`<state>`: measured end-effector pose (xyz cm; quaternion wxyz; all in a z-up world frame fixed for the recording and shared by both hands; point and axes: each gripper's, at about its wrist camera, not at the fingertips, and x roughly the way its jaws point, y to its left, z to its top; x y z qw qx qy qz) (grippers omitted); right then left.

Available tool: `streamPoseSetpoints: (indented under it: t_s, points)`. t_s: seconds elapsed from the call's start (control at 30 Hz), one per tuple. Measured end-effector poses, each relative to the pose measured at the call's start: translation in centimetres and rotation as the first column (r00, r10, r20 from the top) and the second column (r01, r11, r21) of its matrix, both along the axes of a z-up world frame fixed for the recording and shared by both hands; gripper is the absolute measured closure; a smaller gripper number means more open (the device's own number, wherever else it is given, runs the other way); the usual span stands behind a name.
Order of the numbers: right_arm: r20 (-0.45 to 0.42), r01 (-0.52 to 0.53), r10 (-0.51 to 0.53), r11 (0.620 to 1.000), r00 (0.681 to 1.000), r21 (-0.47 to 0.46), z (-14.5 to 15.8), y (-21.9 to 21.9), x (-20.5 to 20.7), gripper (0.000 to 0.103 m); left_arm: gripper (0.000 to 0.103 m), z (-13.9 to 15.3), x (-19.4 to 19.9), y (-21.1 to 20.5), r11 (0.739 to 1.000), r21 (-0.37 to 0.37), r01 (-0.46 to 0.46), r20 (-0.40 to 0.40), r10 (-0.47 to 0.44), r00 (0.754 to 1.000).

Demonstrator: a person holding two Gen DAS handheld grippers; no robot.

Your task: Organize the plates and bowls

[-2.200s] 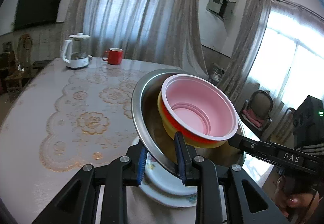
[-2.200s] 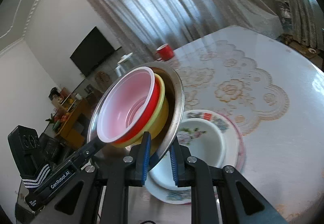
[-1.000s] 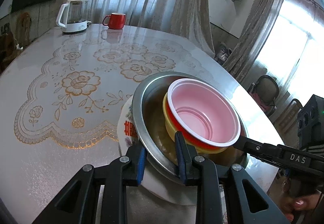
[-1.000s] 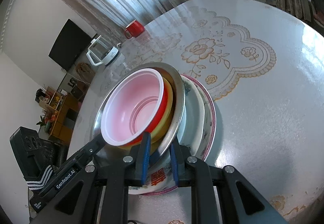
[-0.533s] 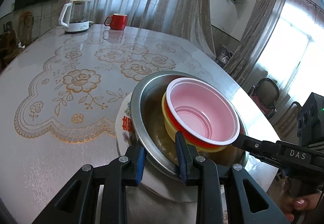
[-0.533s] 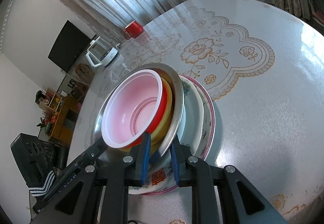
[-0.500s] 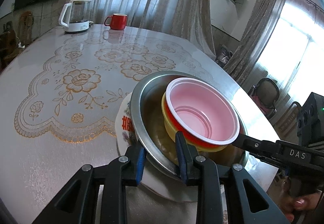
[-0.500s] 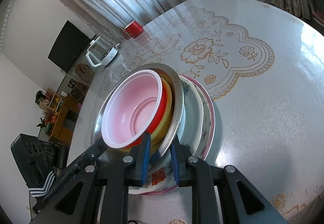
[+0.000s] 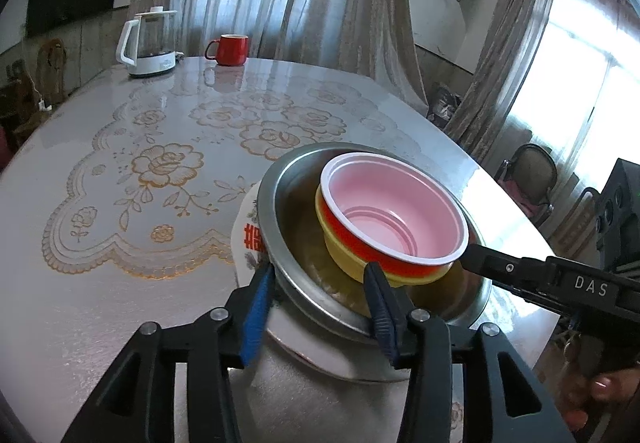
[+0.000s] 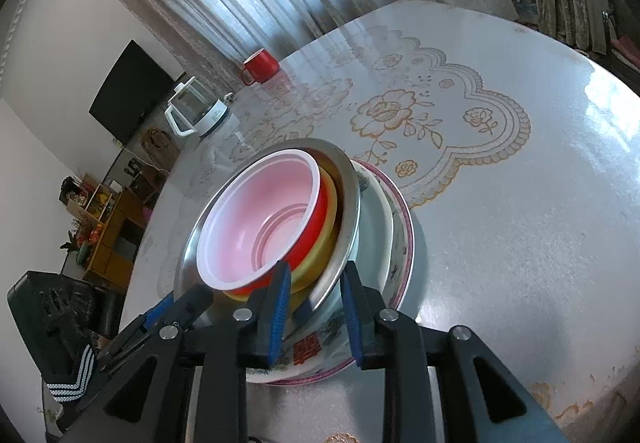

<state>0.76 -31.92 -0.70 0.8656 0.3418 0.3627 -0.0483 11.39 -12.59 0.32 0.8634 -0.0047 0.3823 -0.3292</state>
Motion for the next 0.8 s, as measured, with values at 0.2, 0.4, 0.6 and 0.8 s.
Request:
streamPoseSetpoints:
  t_s: [0.2,0.4,0.6,0.8]
  points:
    - [0.007,-0.003,0.004,1.0,1.0,-0.021,0.4,0.5,-0.5,0.075,0.04,0.2,-0.4,0.7,0.999,0.016,-0.031,0.011,0.031,0.999]
    - [0.024,-0.012,0.013,0.998,1.0,-0.054,0.5,1.3,-1.8,0.072,0.02,0.3,-1.5,1.5,0.999,0.023,-0.049,0.027,0.048,0.998]
    - [0.028,0.016,-0.012,0.993,1.0,-0.117,1.0,1.9,-3.3,0.061,0.007,0.1,-2.7,2.0,0.992,0.091,-0.088,0.057,0.084,0.995]
    - [0.034,0.011,-0.005,0.984,0.999,-0.176,1.1,3.0,-4.4,0.054,0.0,-0.6,-4.3,3.0,0.984,0.135,-0.117,0.042,0.113,0.993]
